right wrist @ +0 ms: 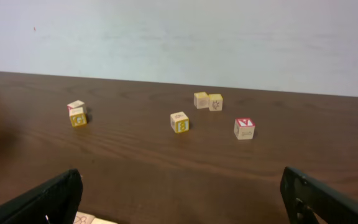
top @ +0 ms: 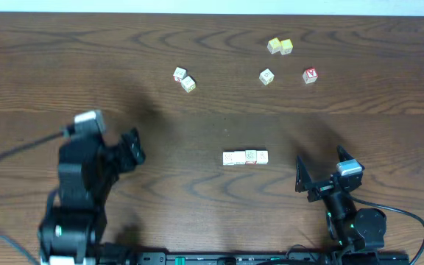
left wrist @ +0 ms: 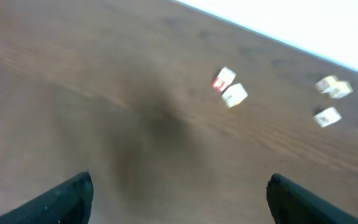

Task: Lift 4 blocks

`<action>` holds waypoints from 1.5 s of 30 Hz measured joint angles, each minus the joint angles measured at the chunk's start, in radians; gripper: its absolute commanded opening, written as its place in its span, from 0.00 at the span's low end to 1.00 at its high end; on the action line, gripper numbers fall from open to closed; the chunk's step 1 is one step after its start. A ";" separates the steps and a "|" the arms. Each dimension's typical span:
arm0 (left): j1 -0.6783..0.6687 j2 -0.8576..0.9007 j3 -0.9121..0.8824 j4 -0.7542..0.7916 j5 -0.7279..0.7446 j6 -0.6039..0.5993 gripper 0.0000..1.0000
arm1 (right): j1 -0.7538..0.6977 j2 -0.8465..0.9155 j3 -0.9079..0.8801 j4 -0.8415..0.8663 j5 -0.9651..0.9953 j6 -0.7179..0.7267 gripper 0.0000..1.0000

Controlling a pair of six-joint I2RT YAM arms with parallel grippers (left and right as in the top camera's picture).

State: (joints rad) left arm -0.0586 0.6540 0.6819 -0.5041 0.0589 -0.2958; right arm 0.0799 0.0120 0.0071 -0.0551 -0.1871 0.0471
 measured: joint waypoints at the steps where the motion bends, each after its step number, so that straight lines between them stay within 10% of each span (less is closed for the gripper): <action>1: 0.013 -0.054 -0.042 0.022 0.017 0.011 0.89 | 0.000 0.000 0.000 0.000 0.000 0.000 0.99; 16: 0.042 -0.486 -0.310 0.191 0.077 0.144 0.89 | 0.000 0.000 0.000 0.000 0.000 0.000 0.99; 45: 0.065 -0.644 -0.636 0.730 0.077 0.163 0.89 | 0.000 0.000 0.000 0.000 0.000 0.000 0.99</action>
State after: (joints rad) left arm 0.0067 0.0105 0.0456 0.2256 0.1360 -0.1333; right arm 0.0799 0.0116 0.0071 -0.0555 -0.1871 0.0471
